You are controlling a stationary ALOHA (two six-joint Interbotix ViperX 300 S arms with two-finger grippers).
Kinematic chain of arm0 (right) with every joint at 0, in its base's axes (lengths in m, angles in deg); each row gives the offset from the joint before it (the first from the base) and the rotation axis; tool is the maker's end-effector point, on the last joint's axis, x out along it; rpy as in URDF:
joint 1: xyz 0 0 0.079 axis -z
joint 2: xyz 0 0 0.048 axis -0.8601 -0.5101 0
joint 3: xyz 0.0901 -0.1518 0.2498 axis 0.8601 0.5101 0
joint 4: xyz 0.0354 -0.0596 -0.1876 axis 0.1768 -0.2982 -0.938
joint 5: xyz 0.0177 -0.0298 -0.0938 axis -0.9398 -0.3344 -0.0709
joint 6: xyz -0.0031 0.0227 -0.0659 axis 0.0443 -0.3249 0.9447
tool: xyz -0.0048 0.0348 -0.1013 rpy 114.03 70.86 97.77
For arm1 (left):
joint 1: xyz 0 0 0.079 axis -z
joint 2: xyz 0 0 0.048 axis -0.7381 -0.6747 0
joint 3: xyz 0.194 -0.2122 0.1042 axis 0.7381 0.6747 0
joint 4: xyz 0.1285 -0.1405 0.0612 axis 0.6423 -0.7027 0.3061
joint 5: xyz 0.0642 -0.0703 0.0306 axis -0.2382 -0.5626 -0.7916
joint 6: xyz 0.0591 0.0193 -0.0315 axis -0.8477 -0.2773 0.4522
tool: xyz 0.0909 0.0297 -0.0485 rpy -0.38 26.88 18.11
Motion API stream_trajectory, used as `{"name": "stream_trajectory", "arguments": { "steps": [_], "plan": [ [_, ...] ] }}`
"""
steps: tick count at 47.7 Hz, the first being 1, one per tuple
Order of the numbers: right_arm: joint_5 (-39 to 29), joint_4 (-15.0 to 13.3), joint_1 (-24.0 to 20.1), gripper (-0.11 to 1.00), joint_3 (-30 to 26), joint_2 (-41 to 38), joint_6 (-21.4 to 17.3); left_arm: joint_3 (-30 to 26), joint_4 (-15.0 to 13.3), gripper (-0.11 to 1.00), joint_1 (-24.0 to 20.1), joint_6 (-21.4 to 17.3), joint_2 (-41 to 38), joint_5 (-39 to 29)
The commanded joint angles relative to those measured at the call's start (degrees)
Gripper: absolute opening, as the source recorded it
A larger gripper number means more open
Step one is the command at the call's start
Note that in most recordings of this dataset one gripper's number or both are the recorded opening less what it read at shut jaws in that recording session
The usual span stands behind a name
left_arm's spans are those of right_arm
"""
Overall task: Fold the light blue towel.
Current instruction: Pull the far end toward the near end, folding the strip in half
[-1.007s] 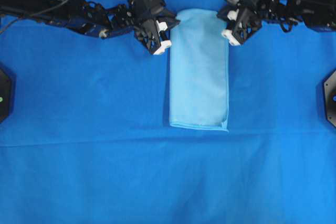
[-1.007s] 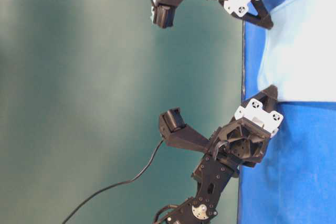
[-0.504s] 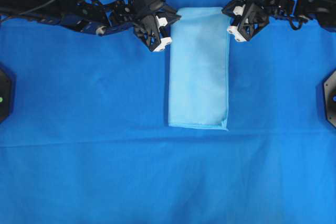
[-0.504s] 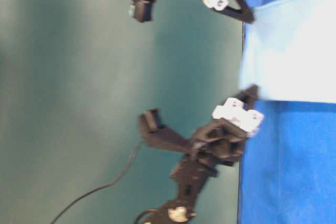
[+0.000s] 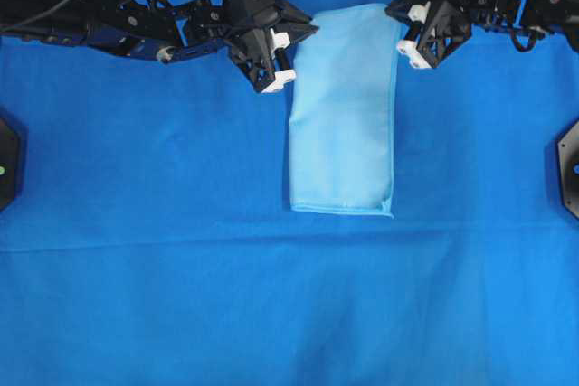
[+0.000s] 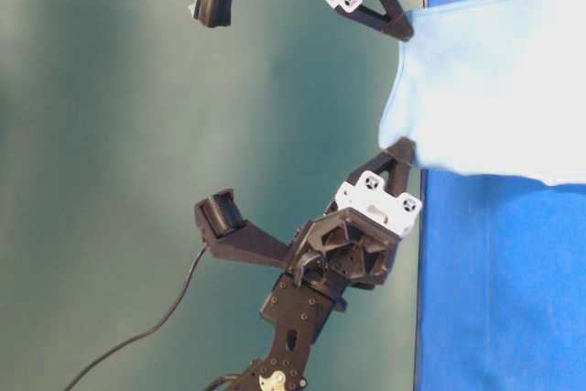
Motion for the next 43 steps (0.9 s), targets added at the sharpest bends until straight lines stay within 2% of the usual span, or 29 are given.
{"name": "stream_trajectory", "arguments": {
  "steps": [1,10,18,28,35,43],
  "plan": [
    [0.0,0.1,-0.7,0.03,-0.7,2.2,0.0,0.0,-0.1,0.03,1.1,-0.2,2.5,0.3],
    [-4.3,0.1,-4.8,0.03,-0.3,6.7,-0.3,2.1,-0.1,0.03,3.9,-0.5,4.7,0.3],
    [-9.1,0.9,-12.6,0.03,1.5,10.4,-1.6,4.0,-0.1,0.03,8.3,-0.7,6.8,0.3],
    [-12.2,2.9,-22.0,0.03,3.6,11.8,-6.0,6.3,0.0,0.03,15.5,-0.6,7.3,0.3],
    [-13.3,3.1,-27.9,0.03,3.8,11.1,-9.4,7.6,-0.1,0.03,19.8,0.6,7.4,0.3],
    [-13.1,3.1,-32.1,0.03,3.8,8.5,-13.3,8.9,-0.3,0.03,23.6,0.9,6.9,0.3]
  ]
}}
